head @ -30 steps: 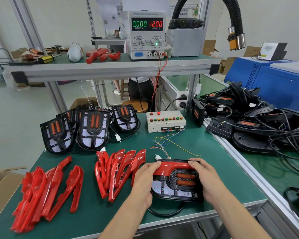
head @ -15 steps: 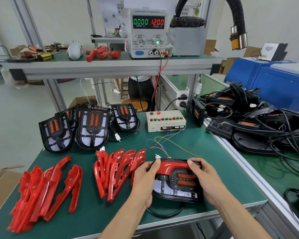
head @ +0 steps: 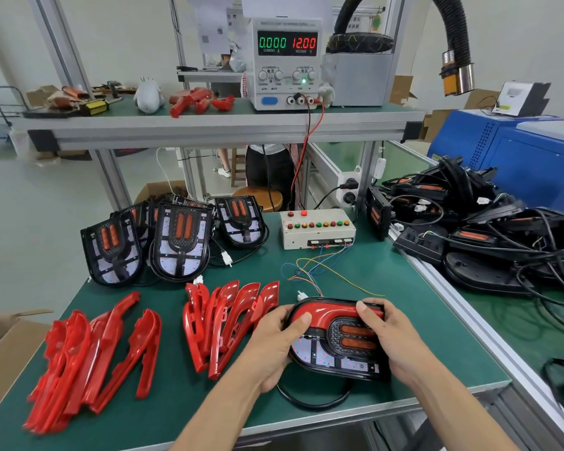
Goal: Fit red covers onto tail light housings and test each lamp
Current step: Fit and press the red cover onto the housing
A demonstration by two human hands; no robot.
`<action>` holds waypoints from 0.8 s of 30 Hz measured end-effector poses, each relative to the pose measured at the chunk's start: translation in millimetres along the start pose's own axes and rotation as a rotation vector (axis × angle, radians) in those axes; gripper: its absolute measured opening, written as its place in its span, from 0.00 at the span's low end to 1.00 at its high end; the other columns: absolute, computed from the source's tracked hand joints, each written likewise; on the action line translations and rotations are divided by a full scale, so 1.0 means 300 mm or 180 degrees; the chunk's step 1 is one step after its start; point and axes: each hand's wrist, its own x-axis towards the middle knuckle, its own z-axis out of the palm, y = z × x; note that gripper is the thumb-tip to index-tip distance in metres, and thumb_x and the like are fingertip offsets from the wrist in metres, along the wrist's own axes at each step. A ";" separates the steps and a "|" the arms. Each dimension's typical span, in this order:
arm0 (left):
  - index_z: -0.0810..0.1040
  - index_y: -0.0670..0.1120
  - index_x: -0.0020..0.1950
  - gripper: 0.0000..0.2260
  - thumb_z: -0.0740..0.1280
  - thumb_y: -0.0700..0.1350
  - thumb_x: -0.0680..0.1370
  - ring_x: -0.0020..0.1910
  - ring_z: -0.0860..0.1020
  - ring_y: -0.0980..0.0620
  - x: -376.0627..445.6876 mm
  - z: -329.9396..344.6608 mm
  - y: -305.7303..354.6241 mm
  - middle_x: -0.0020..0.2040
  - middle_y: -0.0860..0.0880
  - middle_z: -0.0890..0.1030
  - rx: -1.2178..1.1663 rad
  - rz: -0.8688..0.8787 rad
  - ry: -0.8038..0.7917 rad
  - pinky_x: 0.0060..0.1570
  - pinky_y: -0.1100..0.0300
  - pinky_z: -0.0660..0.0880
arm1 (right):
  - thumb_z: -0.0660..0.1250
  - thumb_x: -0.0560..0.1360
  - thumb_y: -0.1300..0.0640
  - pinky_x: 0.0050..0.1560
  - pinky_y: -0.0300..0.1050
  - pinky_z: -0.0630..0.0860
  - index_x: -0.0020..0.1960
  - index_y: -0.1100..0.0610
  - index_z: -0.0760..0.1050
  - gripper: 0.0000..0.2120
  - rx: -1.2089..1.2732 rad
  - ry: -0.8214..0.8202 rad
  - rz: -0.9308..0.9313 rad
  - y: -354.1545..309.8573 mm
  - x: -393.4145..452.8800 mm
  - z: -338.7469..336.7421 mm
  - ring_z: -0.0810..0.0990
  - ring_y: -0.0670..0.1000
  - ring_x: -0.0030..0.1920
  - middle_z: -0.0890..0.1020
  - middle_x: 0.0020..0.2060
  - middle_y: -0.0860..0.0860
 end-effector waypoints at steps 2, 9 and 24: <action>0.79 0.41 0.63 0.14 0.71 0.43 0.79 0.54 0.84 0.46 -0.001 -0.002 -0.004 0.57 0.42 0.86 -0.0169 -0.0074 0.0017 0.59 0.48 0.80 | 0.73 0.76 0.54 0.48 0.58 0.84 0.60 0.59 0.75 0.16 -0.0023 -0.0015 -0.0005 -0.002 -0.001 -0.001 0.87 0.62 0.49 0.87 0.46 0.58; 0.80 0.39 0.62 0.12 0.70 0.39 0.79 0.52 0.84 0.43 0.003 0.014 -0.007 0.57 0.38 0.85 -0.0499 -0.0202 0.0139 0.56 0.47 0.81 | 0.74 0.75 0.57 0.47 0.58 0.83 0.58 0.58 0.76 0.14 0.0039 0.0008 0.0151 -0.016 0.003 -0.004 0.86 0.62 0.45 0.86 0.45 0.60; 0.81 0.37 0.65 0.20 0.68 0.50 0.80 0.62 0.82 0.41 -0.018 0.024 -0.011 0.60 0.39 0.84 -0.1014 -0.0176 0.0074 0.64 0.45 0.77 | 0.73 0.76 0.57 0.43 0.55 0.83 0.56 0.58 0.77 0.11 0.0272 0.0061 0.0243 -0.022 -0.018 0.006 0.87 0.62 0.45 0.87 0.47 0.61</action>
